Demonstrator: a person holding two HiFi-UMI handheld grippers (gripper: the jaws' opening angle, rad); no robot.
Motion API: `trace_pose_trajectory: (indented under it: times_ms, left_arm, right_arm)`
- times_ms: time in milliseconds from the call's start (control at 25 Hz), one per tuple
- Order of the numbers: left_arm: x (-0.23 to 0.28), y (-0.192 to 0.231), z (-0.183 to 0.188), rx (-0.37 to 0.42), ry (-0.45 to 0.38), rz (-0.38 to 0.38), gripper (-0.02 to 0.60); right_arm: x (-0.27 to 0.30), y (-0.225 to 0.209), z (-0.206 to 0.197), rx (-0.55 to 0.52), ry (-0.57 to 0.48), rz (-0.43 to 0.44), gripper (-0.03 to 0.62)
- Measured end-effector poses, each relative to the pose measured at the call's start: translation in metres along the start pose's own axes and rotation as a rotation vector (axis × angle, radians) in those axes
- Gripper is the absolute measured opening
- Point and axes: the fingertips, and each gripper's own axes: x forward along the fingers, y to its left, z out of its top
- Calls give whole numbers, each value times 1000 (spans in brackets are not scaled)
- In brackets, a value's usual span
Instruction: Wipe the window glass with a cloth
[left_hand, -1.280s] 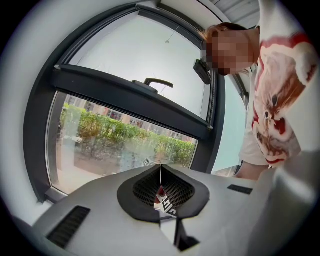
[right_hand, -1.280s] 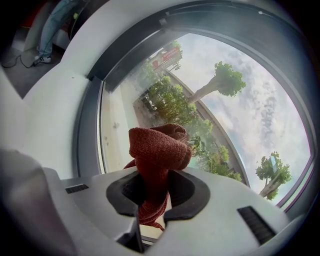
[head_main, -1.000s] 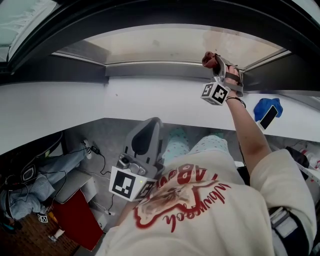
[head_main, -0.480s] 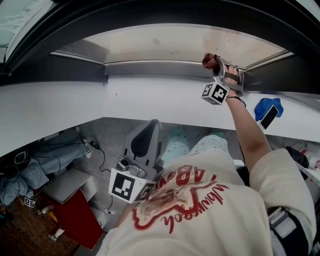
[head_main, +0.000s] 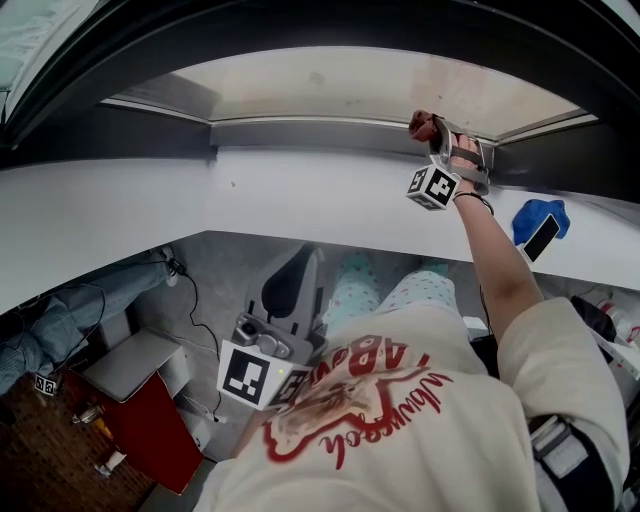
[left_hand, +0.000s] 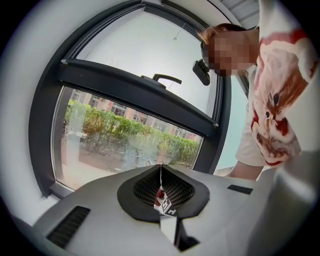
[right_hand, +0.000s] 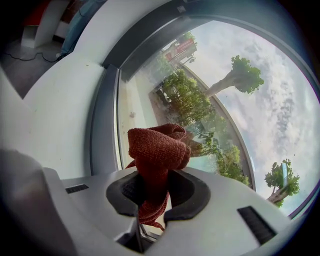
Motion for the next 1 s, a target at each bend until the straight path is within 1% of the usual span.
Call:
trace_pose_trajectory:
  times_ms: [240,320,480,560,680,840,1000]
  left_arm:
    - [-5,8,-4,-13,-6,37,21]
    - [-5,10,-6,-15,-2,39,21]
    - [-4,9,-8,-8,12,34,21]
    - [-5,10,-9,-7,14,38,21]
    - [-4,14,-10,-12,13,52,21]
    - [-7,18,-16,-22,24,66,21]
    - [-6,19,-19,-32,22,76,21]
  right_arm:
    - [12,18,-8,-21,20,43,74]
    - [17,24,-11,-23,24,62,74]
    - [28,43,-26,-72,89,135,76]
    - [32,46,-28,-87,98,138,83]
    - [36,52,-30,-80,99,147,82]
    - [41,63,-35,-138,100,172,83]
    - [45,73,-39,-159,114,210,82]
